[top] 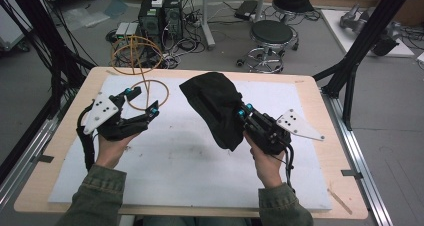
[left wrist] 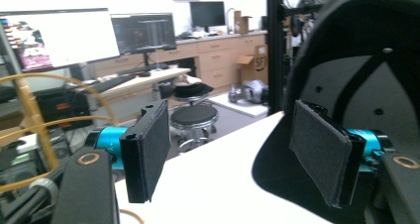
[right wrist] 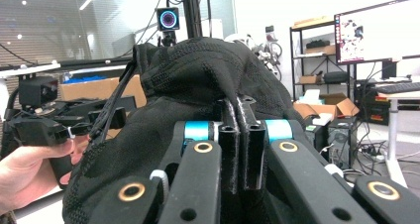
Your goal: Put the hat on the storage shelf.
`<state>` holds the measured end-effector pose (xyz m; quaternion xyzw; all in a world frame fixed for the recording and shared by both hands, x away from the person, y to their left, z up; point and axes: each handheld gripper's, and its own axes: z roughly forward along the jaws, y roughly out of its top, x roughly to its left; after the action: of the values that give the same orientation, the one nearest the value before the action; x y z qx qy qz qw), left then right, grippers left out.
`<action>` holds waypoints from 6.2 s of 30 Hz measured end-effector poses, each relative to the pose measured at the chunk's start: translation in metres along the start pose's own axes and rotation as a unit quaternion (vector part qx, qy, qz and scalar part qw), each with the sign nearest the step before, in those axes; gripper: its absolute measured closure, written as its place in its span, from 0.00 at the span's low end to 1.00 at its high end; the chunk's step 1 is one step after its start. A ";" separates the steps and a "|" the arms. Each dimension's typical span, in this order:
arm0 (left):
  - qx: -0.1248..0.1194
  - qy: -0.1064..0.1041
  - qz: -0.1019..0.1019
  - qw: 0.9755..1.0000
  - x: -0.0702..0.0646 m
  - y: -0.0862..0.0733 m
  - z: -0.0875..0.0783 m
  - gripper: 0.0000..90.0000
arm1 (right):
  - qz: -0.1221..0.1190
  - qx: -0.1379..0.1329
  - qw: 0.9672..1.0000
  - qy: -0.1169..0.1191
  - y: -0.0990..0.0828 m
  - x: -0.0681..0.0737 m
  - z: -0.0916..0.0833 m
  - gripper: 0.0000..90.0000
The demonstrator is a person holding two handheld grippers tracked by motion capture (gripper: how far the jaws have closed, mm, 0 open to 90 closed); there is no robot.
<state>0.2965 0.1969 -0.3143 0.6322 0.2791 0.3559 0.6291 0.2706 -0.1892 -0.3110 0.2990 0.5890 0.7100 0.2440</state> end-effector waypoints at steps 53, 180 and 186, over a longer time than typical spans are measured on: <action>0.040 0.175 -0.078 0.981 0.056 -0.099 -0.107 0.30 | -0.084 0.013 0.993 -0.085 0.046 0.010 0.126 0.98; 0.045 0.246 -0.111 0.962 0.058 -0.122 -0.115 0.21 | -0.134 0.130 0.975 -0.119 0.035 0.027 0.285 0.12; 0.045 0.240 -0.106 0.964 0.054 -0.120 -0.112 0.21 | -0.143 0.127 0.971 -0.144 0.046 0.017 0.253 0.11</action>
<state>0.2501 0.3128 -0.4335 0.5227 0.5032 0.4159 0.5483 0.4389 -0.0113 -0.2310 0.3388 0.6696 0.5370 0.3852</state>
